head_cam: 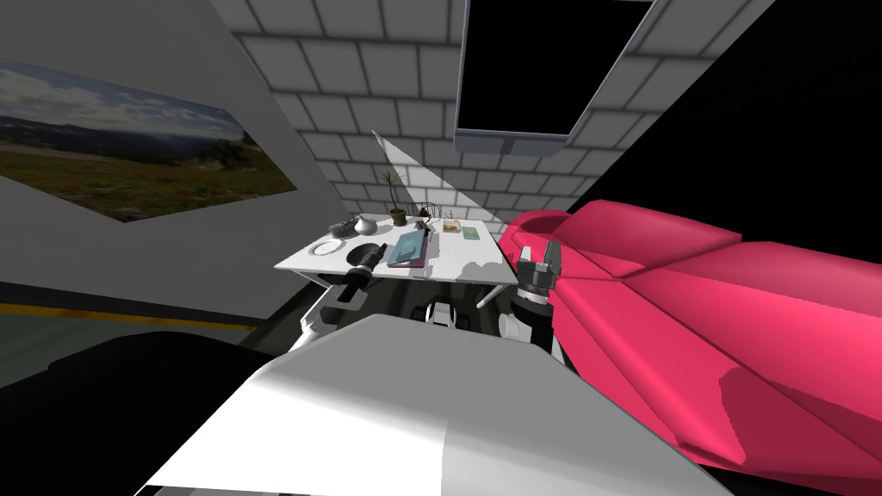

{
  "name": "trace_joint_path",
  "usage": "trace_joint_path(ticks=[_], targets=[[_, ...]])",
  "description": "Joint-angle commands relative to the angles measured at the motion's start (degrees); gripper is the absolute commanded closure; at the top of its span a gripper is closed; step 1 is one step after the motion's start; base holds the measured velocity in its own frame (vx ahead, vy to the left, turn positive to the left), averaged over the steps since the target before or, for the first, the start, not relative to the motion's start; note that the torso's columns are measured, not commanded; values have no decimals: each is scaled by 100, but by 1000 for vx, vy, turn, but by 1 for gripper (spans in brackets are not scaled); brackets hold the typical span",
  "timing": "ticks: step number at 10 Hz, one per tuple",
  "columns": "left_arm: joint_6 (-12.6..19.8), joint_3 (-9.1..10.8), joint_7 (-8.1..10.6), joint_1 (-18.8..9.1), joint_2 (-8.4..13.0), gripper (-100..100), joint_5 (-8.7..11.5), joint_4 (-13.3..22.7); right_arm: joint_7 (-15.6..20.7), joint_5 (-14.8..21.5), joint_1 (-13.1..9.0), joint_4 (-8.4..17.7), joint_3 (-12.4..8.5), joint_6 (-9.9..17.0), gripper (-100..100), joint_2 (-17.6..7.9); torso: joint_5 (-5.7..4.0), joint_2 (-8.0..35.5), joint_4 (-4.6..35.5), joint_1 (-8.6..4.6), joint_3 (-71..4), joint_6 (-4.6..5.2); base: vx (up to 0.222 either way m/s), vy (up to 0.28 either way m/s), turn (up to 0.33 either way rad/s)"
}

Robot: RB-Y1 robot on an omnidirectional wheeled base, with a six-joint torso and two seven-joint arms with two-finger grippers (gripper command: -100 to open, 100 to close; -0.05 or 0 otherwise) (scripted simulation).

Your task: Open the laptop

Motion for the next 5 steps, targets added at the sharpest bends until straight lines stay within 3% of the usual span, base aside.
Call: trace_joint_path(ticks=[1, 4, 5], targets=[[308, 24, 113, 161, 178, -100, 78, -403, 0, 0, 0, 0, 0, 0, 0, 0, -1, 1, 0, -1, 1, 0, 13, 0, -20], [620, 53, 229, 349, 363, -100, 160, -839, 0, 0, 0, 0, 0, 0, 0, 0, 1, 1, 0, 2, 1, 0, 12, 2, -21], [535, 55, 208, 315, 335, -100, 150, -744, 0, 0, 0, 0, 0, 0, 0, 0, 0, 1, 0, 2, 0, 0, 5, 2, -3]])
